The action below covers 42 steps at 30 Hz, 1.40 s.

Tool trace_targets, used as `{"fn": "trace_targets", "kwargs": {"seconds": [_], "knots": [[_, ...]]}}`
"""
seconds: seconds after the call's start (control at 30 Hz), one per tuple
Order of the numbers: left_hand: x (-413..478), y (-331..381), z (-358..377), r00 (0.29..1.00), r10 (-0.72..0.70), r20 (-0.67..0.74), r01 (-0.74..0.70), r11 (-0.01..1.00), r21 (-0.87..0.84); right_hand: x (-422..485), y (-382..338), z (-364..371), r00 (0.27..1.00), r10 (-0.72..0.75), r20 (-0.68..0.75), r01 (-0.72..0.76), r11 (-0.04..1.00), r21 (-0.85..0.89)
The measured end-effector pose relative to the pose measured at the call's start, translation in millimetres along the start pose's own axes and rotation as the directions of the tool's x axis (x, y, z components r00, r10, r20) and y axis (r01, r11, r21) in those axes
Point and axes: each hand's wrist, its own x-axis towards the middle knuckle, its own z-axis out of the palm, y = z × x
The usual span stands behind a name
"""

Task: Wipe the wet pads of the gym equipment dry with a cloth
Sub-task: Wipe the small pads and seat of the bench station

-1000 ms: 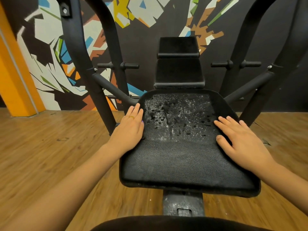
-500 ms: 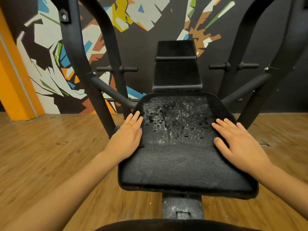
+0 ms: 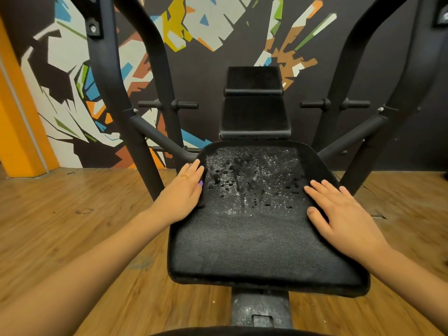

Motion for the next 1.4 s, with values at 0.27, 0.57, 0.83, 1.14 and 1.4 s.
{"fn": "trace_targets", "kwargs": {"seconds": [0.27,0.57,0.83,1.14,1.4], "knots": [[15,0,1,1.000,0.007,0.013,-0.008,0.999,0.035,1,0,1,1.000,0.000,0.006,0.000,1.000,-0.012],[84,0,-8,0.999,-0.007,0.038,0.004,0.997,0.077,-1,0,3,1.000,0.008,-0.010,-0.008,1.000,0.002],[31,-1,-2,0.999,0.036,0.005,-0.036,0.999,0.019,-2,-1,1,1.000,0.001,-0.010,-0.001,1.000,0.009],[-21,3,8,0.999,0.013,-0.044,-0.012,0.999,0.032,0,-1,1,1.000,0.002,-0.005,-0.002,1.000,0.007],[76,5,-5,0.999,0.026,0.037,-0.030,0.994,0.109,-1,-1,2,1.000,0.010,-0.009,-0.010,1.000,-0.004]]}}
